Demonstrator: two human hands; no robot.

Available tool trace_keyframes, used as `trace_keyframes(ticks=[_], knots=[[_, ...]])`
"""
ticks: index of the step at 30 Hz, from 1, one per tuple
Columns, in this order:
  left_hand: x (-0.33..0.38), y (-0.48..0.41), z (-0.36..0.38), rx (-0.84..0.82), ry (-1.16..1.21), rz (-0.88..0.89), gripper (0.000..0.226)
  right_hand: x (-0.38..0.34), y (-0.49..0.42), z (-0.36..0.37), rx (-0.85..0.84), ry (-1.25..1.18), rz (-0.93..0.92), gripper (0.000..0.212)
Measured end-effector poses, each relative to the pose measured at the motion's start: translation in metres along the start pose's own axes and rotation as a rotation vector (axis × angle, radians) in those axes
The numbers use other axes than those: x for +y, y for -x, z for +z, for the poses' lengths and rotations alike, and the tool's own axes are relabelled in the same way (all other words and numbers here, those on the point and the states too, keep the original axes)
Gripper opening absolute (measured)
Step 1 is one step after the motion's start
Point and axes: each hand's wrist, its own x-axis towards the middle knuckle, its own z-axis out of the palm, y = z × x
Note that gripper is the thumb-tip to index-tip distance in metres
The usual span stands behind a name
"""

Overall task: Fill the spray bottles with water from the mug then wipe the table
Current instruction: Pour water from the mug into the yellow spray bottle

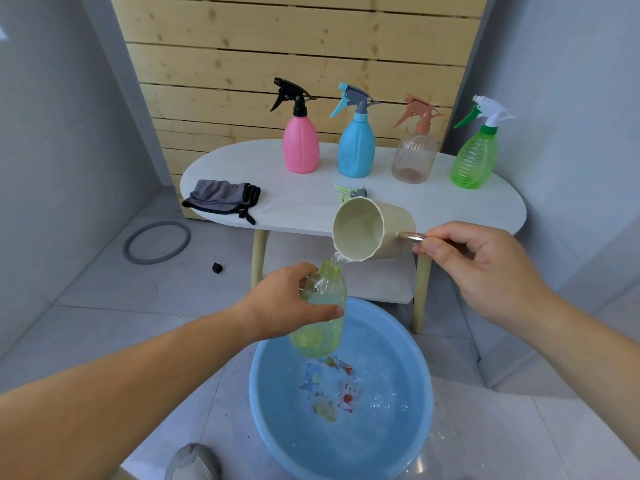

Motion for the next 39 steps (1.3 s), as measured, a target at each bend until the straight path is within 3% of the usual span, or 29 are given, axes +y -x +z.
trace_keyframes(ticks=[30, 39], knots=[[-0.005, -0.004, 0.004, -0.017, -0.021, 0.002, 0.049, 0.005, -0.001, 0.002, 0.017, 0.104, -0.178, 0.011], [-0.007, -0.005, 0.005, -0.017, -0.014, 0.002, 0.05, 0.008, -0.001, 0.003, 0.02, 0.115, -0.234, 0.02]])
